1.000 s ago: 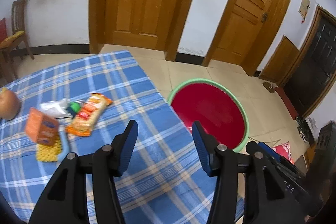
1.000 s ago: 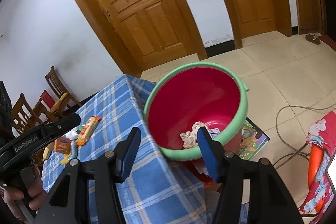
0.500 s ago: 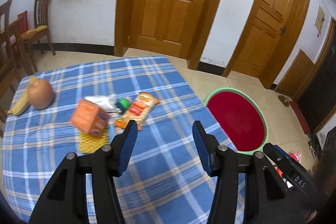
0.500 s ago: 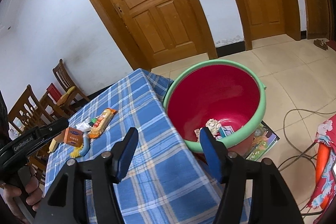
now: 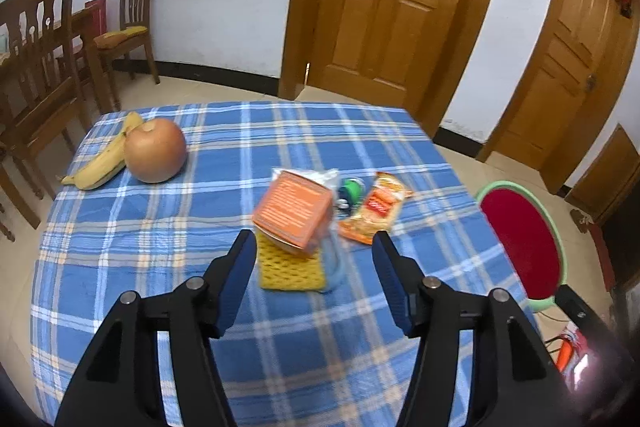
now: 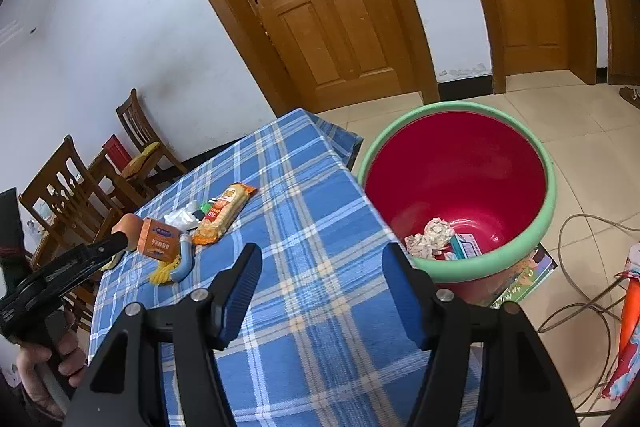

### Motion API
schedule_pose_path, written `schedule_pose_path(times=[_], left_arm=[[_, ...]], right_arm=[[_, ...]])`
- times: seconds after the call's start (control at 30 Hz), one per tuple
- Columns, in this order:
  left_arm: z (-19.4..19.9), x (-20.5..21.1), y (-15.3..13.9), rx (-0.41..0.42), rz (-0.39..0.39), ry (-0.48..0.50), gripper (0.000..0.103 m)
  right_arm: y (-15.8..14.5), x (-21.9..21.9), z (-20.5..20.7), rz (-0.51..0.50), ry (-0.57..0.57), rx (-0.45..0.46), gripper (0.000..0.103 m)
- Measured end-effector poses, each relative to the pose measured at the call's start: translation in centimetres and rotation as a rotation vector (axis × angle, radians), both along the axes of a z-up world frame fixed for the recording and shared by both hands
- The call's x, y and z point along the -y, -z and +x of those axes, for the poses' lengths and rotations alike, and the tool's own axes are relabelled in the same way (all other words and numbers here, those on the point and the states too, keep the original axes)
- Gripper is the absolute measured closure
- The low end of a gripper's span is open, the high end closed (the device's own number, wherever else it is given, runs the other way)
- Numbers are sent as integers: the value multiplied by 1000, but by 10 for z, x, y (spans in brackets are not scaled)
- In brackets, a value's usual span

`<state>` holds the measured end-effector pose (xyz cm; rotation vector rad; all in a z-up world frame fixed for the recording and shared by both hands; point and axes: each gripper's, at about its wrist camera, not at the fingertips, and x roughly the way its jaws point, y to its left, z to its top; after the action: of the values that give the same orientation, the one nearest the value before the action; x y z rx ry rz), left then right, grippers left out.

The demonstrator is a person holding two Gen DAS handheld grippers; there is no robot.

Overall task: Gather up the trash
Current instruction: 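Grasp the orange box resting on the yellow foam with the left tool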

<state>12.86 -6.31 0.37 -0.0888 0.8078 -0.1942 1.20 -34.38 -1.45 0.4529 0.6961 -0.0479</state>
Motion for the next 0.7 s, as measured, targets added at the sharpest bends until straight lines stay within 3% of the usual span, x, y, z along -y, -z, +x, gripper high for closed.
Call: schedule_pose_path(times=[0.17,0.3,0.7], left_arm=[[17,-1,10,-9,66,4,32],[30,1,17,-18,89,28,31],[48,-11,34,-22,7,48,33]], right_arm=[[2,-5,5,-4,-9,-12,36],[4,-10,13,-9,-21,-31,36],[0,-34,38,-33,-65,-52,36]])
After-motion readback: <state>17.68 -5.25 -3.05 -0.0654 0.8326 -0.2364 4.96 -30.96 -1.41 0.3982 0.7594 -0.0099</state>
